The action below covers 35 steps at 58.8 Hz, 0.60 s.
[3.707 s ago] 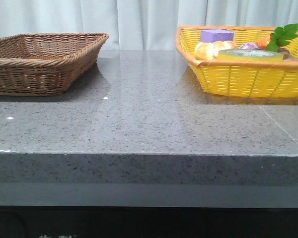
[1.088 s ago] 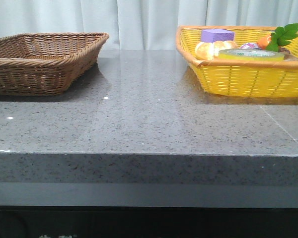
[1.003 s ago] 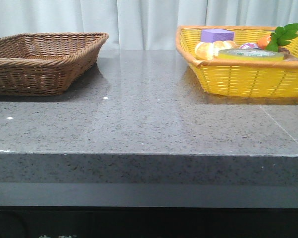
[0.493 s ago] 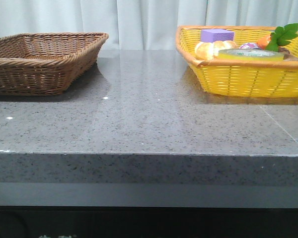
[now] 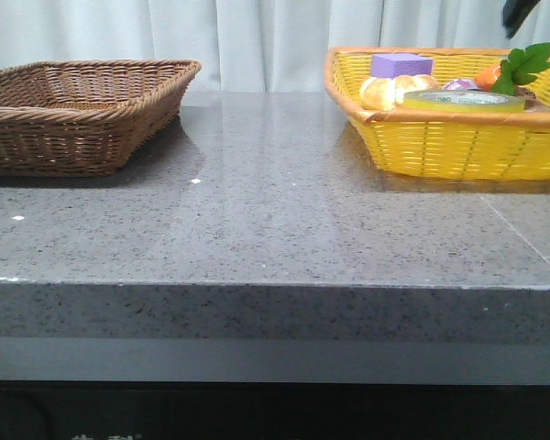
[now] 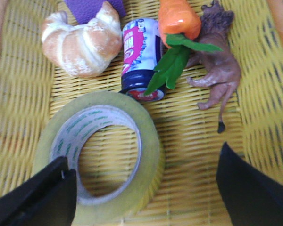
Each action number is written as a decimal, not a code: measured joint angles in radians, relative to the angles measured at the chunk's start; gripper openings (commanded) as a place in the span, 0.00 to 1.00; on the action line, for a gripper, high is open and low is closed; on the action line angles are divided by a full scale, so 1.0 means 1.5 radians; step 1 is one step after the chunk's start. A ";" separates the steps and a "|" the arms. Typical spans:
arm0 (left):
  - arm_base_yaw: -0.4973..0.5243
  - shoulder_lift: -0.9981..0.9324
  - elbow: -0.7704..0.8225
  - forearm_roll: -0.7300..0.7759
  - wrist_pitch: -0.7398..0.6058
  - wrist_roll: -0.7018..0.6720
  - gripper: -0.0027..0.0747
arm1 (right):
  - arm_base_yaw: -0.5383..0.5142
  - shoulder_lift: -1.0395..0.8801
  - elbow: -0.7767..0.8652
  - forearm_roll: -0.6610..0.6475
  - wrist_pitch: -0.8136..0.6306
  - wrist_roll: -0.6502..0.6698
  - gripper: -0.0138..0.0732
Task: Transfer tape with both arms
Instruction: 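Reach the right gripper into the yellow basket and grasp the yellow tape roll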
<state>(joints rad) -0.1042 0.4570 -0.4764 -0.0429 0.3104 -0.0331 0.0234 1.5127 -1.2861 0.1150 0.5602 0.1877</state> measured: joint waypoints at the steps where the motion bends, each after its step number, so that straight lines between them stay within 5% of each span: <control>1: 0.000 0.000 0.000 0.000 0.000 0.000 0.86 | 0.000 0.008 -0.005 0.000 0.001 0.000 0.87; 21: 0.000 0.000 -0.001 0.000 -0.001 0.000 0.86 | 0.000 0.131 -0.054 0.000 0.002 0.003 0.84; 35: 0.000 0.000 -0.001 0.000 -0.001 0.000 0.86 | 0.000 0.151 -0.054 0.000 -0.002 0.005 0.45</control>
<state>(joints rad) -0.1042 0.4570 -0.4772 -0.0429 0.3085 -0.0331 0.0234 1.7389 -1.3664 0.1150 0.5575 0.1946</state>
